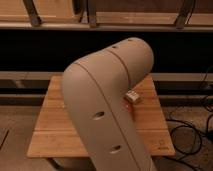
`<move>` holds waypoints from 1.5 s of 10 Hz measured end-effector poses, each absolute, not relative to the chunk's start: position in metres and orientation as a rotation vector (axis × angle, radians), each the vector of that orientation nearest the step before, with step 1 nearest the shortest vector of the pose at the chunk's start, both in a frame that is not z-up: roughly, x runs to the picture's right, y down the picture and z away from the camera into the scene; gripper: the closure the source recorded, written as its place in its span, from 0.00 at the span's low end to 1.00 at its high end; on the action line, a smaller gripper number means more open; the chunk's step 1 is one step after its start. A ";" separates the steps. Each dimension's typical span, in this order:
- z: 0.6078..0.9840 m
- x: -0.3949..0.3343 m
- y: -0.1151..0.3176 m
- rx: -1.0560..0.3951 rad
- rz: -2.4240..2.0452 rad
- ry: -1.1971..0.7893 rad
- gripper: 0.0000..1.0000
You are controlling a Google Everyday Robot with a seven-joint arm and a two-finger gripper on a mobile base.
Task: Place the eraser on the white sponge
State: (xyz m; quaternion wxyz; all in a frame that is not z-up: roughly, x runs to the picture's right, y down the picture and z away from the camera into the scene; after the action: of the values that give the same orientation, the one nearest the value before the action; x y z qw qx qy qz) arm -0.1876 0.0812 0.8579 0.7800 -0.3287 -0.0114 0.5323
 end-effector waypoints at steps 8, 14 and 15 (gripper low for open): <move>0.825 -0.142 0.141 -0.694 1.813 -0.006 0.20; 0.791 -0.134 0.189 -0.671 1.768 0.192 0.20; 0.795 -0.139 0.191 -0.677 1.758 0.197 0.20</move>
State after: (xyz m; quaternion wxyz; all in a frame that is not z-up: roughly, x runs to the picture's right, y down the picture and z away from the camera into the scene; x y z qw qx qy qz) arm -0.1386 0.1912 0.7949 0.5841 -0.2900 0.0842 0.7534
